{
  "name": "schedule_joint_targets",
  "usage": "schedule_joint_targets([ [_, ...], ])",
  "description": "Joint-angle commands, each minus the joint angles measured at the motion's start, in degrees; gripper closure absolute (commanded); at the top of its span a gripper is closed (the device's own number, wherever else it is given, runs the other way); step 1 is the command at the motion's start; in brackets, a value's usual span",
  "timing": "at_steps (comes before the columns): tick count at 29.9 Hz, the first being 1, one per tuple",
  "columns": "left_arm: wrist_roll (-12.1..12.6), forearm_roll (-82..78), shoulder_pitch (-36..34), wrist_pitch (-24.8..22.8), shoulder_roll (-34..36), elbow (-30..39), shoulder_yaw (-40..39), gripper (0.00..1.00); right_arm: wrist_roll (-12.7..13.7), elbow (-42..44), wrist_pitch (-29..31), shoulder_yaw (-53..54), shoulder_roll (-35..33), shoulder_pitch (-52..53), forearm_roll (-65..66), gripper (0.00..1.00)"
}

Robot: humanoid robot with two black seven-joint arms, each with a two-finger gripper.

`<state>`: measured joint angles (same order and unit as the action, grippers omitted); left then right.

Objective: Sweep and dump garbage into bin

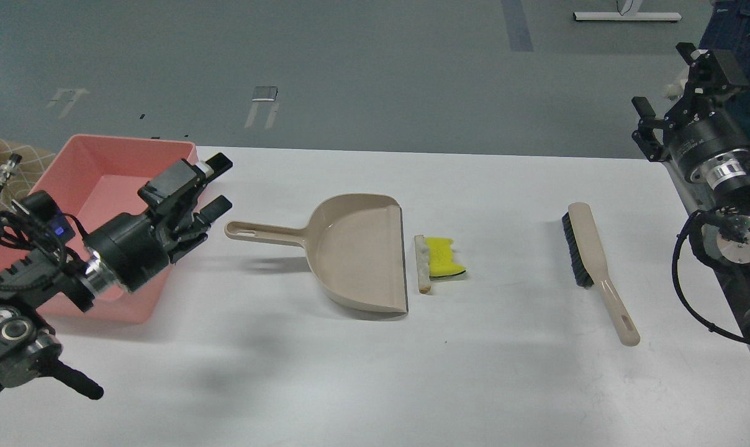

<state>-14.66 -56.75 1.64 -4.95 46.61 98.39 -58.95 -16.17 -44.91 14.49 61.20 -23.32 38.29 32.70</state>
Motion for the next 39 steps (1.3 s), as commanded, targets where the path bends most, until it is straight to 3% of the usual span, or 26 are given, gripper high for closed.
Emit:
schedule_joint_targets([
  [1, 0.77, -7.13, 2.66, 5.98, -5.64, -0.47, 0.68, 0.02, 0.00, -0.01, 0.01, -0.03, -0.14, -0.05, 0.00, 0.00],
  [5, 1.92, -8.64, 3.45, 11.80, -9.08, -2.66, 2.43, 0.02, 0.00, -0.01, 0.01, 0.06, -0.14, 0.03, 0.00, 0.00],
  [14, 2.01, -8.64, 2.75, 17.25, -15.23, -9.35, 6.66, 0.02, 0.00, -0.01, 0.01, -0.03, -0.14, -0.05, 0.00, 0.00],
  [39, 2.89, -7.41, -8.06, 19.28, -29.30, -28.15, 6.66, 0.06, 0.00, 0.08, 0.01, -0.03, -0.23, -0.14, 0.00, 0.00],
])
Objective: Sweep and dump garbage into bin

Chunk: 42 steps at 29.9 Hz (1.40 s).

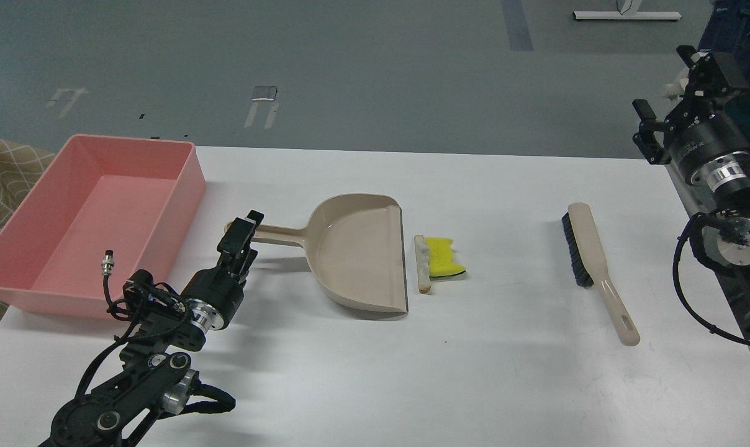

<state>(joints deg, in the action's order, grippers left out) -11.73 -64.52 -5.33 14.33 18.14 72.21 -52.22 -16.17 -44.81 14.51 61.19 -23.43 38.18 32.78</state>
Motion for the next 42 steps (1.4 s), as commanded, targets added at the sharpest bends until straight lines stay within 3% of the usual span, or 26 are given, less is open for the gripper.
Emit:
schedule_joint_targets([
  [1, -0.05, 0.36, -1.26, 0.00, -0.92, -2.15, -0.08, 0.06, 0.00, -0.01, -0.01, -0.02, -0.13, -0.04, 0.00, 0.00],
  [5, -0.05, 0.36, -2.14, 0.00, -1.79, -3.03, 0.01, 0.13, 0.00, -0.01, -0.01, -0.02, -0.13, 0.05, 0.00, 0.00],
  [7, 0.04, 0.36, -2.49, -0.09, -1.97, -3.30, 0.01, 0.29, 0.00, -0.01, -0.01, -0.02, -0.13, 0.05, 0.00, 0.00],
  [9, 0.39, 0.10, -2.58, -0.09, -1.97, -3.39, 0.10, 0.50, 0.00, -0.01, -0.01, -0.02, -0.13, 0.05, 0.00, 0.00],
  [12, 0.48, 0.10, -2.58, -0.09, -1.97, -3.39, 0.01, 0.67, 0.00, -0.01, -0.01, -0.02, -0.13, 0.05, -0.08, 0.00],
  [14, 0.48, 0.01, -2.67, -0.09, -1.71, -3.39, 0.10, 0.91, 0.00, -0.19, -0.01, -0.02, -0.13, 0.05, -0.08, 0.00],
  [16, 0.48, 0.01, -2.76, -0.09, -1.53, -3.39, 0.53, 1.00, 0.00, -0.27, -0.01, 0.07, -0.13, 0.05, -0.08, 0.00],
  [24, 0.48, 0.01, -4.34, 0.00, -1.36, -3.39, 3.00, 1.00, 0.00, -4.40, 0.78, -2.29, -4.34, -2.14, 0.79, 0.00],
  [34, -0.05, -0.08, -5.75, 0.88, 0.23, -3.39, 3.00, 1.00, 0.08, -28.19, 1.05, -25.22, -33.66, -3.90, 6.66, 0.00],
  [42, -0.23, -0.17, -5.66, 0.88, -0.21, -3.21, 3.00, 1.00, 0.09, -40.52, 1.05, -34.98, -49.33, -4.95, 23.01, 0.00],
])
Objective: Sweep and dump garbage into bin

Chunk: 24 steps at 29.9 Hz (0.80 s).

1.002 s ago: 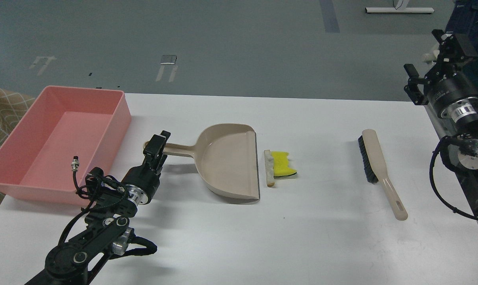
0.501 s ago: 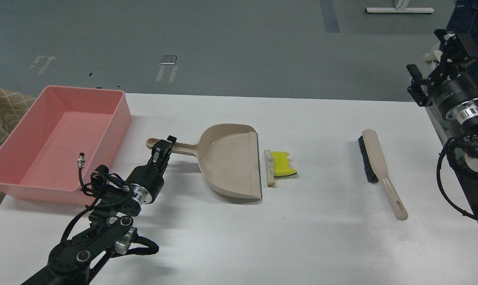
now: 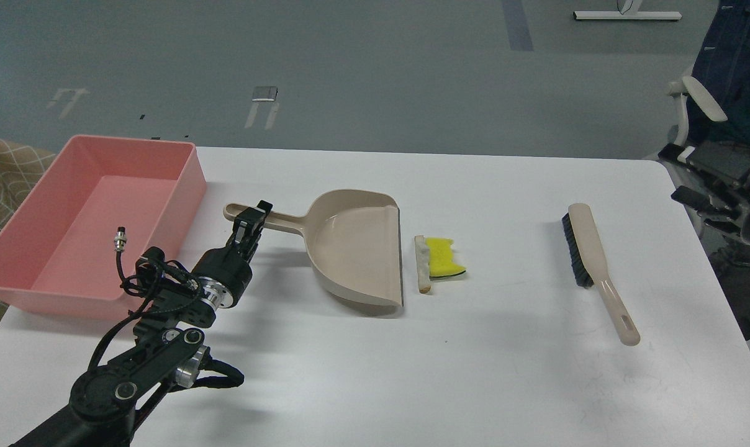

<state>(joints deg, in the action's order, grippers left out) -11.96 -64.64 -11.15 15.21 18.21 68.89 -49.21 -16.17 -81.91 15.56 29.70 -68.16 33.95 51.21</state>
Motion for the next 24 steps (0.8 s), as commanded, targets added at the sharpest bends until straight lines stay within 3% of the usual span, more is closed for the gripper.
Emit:
schedule_joint_targets([
  [1, -0.08, -0.13, 0.16, -0.01, -0.28, 0.11, -0.01, 1.00, 0.09, -3.95, 0.00, -4.29, -5.22, -0.90, 5.30, 0.00],
  [10, -0.08, -0.13, 0.16, -0.01, -0.37, 0.28, -0.01, 1.00, 0.35, -5.01, -0.88, -9.75, -5.67, -2.40, 15.32, 0.01],
  [14, -0.08, -0.31, 0.34, -0.01, -0.63, 0.55, -0.01, 1.00, 2.55, -4.66, -0.88, -9.84, -2.34, -2.40, 15.68, 0.02],
  [24, -0.16, -0.13, -0.45, -0.27, -0.10, 0.72, -0.01, 1.00, 6.33, -2.03, -0.97, -10.01, 5.48, -2.31, 17.51, 0.24],
])
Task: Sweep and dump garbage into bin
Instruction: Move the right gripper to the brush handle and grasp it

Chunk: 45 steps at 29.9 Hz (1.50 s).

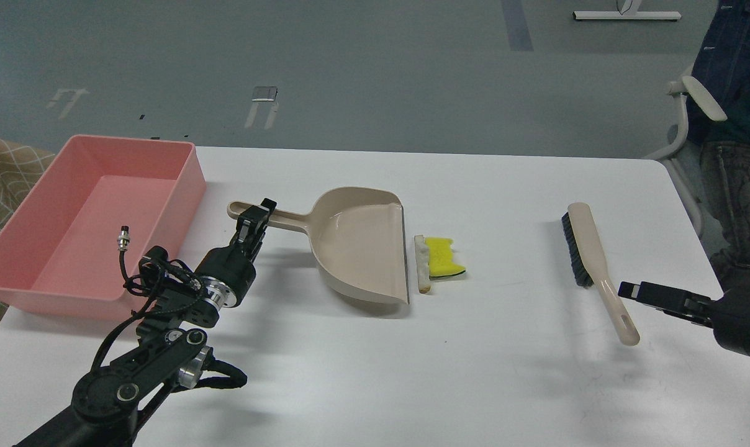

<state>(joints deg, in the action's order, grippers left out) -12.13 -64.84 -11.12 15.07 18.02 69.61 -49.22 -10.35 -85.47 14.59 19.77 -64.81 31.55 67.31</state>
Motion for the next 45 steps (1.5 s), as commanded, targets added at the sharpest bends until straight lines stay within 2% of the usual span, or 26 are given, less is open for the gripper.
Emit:
schedule_joint_targets([
  [1, 0.00, 0.06, -0.48, -0.12, 0.17, 0.00, 0.00, 1.00, 0.60, 1.97, 0.00, 0.00, 2.67, 0.09, 1.77, 0.25],
  [11, -0.09, 0.15, -0.48, -0.12, 0.35, 0.00, 0.00, 1.00, 1.12, 5.22, 0.00, -0.17, 6.19, 0.00, 3.27, 0.33],
  [15, 0.00, 0.06, -0.48, -0.12, 0.26, 0.00, 0.00, 1.00, 1.12, 5.31, 0.00, -0.17, 6.54, -0.35, 3.36, 0.40],
  [26, -0.18, 0.15, -0.39, -0.12, 0.44, 0.00, 0.00, 1.00, 1.12, 6.46, 0.00, -0.08, 8.30, -0.62, 3.80, 0.44],
  [29, -0.18, 0.15, -0.30, -0.12, 0.44, 0.00, 0.00, 1.00, 1.30, 6.55, 0.00, -0.08, 8.39, -0.70, 3.71, 0.55],
  [38, -0.18, 0.15, -0.39, -0.12, 0.44, 0.00, 0.00, 1.00, 1.83, 6.19, 0.09, -0.08, 8.39, -0.70, 3.45, 0.73],
  [41, -0.18, 0.06, -0.30, -0.12, 0.53, 0.00, 0.00, 1.00, 1.83, 6.11, 0.09, -0.08, 8.48, -0.70, 3.45, 0.84],
  [43, -0.18, -0.03, -0.30, -0.12, 0.61, 0.00, 0.00, 1.00, 1.91, 5.93, 0.09, 0.00, 8.39, -0.70, 3.53, 0.96],
  [45, -0.18, -0.03, -0.30, -0.12, 0.61, 0.00, 0.00, 1.00, 1.91, 5.84, 0.26, 0.00, 8.39, -0.44, 3.45, 1.00],
])
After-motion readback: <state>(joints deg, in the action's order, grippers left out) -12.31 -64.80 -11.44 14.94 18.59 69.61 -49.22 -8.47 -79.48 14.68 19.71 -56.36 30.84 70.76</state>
